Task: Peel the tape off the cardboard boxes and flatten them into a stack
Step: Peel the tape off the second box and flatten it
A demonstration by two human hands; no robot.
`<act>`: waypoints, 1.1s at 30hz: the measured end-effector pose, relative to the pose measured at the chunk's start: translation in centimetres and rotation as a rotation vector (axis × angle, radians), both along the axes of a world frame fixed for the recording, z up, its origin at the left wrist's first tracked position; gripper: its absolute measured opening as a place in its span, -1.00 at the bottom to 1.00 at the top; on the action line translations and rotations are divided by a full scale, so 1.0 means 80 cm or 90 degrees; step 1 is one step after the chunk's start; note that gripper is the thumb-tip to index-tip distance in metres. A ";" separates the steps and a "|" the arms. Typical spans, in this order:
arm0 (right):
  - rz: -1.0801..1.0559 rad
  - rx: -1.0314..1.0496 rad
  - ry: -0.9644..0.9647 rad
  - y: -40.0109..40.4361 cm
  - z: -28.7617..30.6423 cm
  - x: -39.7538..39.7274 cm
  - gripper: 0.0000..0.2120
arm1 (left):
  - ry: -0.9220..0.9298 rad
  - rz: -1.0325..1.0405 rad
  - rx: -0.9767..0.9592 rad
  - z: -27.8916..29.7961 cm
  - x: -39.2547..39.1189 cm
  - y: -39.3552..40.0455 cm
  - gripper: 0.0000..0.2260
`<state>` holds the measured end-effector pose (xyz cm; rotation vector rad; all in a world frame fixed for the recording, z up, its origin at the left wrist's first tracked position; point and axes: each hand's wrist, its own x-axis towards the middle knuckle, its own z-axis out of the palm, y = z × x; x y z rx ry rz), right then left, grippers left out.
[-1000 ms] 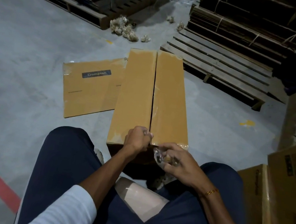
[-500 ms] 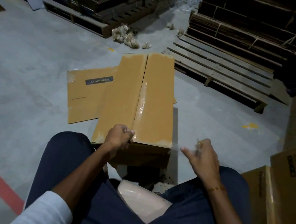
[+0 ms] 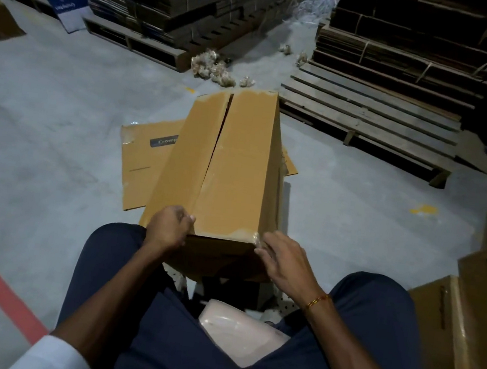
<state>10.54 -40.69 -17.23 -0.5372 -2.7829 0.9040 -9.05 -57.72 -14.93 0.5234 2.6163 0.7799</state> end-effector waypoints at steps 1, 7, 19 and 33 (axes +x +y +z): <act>0.002 -0.017 0.005 -0.001 0.001 -0.002 -0.69 | 0.086 -0.021 -0.071 0.002 0.004 -0.002 -0.83; -0.061 -0.324 0.017 -0.010 0.005 -0.007 -0.75 | 0.190 -0.272 -0.107 0.027 0.039 0.002 -0.54; -0.280 -0.997 0.217 -0.032 0.018 -0.038 -0.69 | 0.204 -0.289 -0.187 0.041 0.028 0.006 -0.54; -0.267 -0.886 0.152 -0.053 0.026 -0.058 -0.39 | 0.256 -0.494 -0.147 0.036 0.052 0.033 -0.18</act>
